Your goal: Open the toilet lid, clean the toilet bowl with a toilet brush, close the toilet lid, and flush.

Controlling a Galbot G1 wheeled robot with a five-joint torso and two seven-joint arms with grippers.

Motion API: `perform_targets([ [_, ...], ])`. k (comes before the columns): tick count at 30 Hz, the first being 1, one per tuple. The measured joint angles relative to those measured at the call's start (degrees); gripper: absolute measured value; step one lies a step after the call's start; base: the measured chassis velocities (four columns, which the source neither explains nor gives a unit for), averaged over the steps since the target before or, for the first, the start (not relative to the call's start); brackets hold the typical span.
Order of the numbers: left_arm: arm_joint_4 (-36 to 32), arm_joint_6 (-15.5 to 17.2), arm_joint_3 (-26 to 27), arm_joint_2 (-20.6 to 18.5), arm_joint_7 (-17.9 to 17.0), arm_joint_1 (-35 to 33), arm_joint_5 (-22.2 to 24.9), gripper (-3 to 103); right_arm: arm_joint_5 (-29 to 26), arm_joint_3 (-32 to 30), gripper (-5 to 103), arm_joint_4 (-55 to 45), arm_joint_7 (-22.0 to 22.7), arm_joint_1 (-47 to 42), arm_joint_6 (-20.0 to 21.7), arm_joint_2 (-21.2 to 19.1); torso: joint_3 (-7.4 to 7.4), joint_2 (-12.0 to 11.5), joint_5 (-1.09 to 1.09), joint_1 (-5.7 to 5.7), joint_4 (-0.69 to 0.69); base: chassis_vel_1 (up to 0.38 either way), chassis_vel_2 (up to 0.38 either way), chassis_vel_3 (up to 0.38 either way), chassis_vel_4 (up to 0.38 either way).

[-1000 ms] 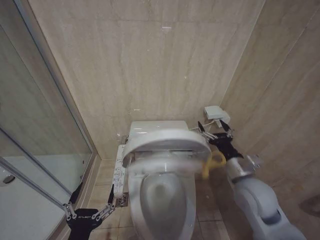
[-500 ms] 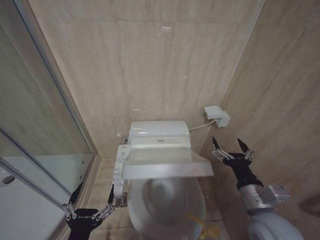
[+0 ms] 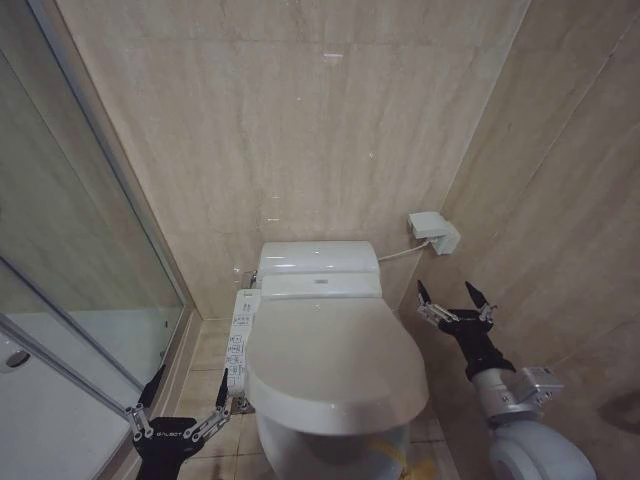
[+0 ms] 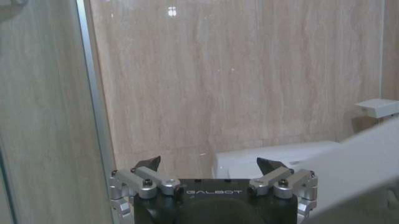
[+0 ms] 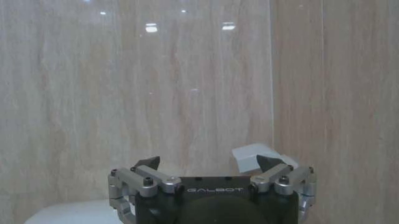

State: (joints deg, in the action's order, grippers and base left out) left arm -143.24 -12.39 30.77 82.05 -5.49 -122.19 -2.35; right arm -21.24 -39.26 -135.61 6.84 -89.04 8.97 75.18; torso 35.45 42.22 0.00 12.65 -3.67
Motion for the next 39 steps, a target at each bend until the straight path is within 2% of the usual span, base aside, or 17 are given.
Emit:
perform_targets([
  [16, 0.0, 0.0, 0.0, 0.0, 0.0, 0.0, 0.0, 100, 0.73, 0.45, 100, -1.54, 0.45, -0.1, -0.04, 0.82, 0.01, -0.01, 0.0, 0.02, 0.02, 0.018, -0.012, -0.016, 0.015],
  [39, 0.0, 0.0, 0.0, 0.0, 0.0, 0.0, 0.0, 100, 1.33, 1.15, 100, 0.13, 0.19, 0.8, -1.47, 0.24, 0.0, 0.0, -0.01, 0.01, 0.01, 0.23, -0.23, -0.222, 0.226],
])
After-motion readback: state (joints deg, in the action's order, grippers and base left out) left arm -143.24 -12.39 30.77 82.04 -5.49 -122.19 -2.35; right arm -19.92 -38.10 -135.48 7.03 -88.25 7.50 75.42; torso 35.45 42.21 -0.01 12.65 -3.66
